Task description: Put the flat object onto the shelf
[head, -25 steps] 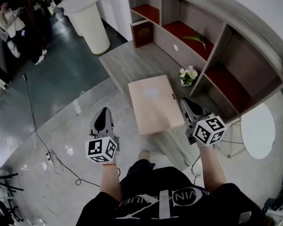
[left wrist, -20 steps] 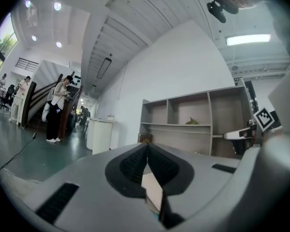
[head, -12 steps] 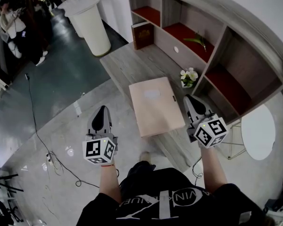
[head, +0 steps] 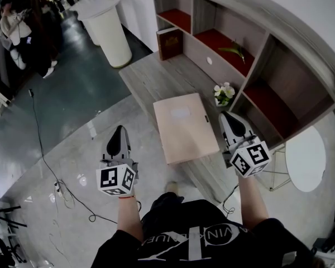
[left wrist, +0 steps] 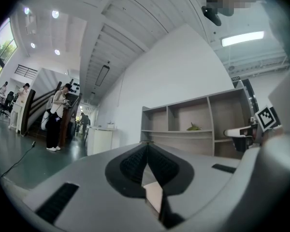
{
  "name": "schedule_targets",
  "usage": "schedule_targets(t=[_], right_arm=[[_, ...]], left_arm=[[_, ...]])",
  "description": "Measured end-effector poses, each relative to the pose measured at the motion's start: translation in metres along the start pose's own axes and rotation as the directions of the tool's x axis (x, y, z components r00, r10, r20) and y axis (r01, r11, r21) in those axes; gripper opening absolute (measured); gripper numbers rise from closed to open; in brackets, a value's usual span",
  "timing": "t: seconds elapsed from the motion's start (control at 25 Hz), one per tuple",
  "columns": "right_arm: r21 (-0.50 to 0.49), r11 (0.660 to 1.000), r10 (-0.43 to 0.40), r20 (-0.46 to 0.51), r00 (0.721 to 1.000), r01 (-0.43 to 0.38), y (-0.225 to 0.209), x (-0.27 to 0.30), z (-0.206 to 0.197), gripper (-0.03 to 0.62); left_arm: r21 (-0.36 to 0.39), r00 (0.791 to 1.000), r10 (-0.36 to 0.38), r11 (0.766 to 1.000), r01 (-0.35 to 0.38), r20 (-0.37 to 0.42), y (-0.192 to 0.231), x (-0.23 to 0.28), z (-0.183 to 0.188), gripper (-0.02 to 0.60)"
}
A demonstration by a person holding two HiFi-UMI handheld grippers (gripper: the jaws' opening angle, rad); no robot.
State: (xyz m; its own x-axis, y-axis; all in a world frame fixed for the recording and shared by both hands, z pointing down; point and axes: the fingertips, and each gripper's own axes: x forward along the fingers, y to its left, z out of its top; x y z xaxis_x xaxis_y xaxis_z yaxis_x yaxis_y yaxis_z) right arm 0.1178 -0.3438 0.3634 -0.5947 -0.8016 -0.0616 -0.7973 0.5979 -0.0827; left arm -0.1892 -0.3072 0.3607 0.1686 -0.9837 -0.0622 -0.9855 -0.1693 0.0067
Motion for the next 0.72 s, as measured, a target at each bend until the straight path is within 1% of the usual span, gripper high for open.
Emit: schedule_targets(t=[0.2, 0.72], right_arm=[[-0.011, 1.0, -0.006, 0.017, 1.0, 0.006, -0.0009, 0.0002, 0.0055, 0.009], [-0.017, 1.0, -0.012, 0.031, 0.999, 0.013, -0.0005, -0.0002, 0.0096, 0.009]], left_arm=[[-0.011, 1.0, 0.006, 1.0, -0.006, -0.003, 0.0009, -0.0008, -0.0015, 0.006], [-0.005, 1.0, 0.014, 1.0, -0.014, 0.002, 0.0045, -0.0055, 0.0008, 0.006]])
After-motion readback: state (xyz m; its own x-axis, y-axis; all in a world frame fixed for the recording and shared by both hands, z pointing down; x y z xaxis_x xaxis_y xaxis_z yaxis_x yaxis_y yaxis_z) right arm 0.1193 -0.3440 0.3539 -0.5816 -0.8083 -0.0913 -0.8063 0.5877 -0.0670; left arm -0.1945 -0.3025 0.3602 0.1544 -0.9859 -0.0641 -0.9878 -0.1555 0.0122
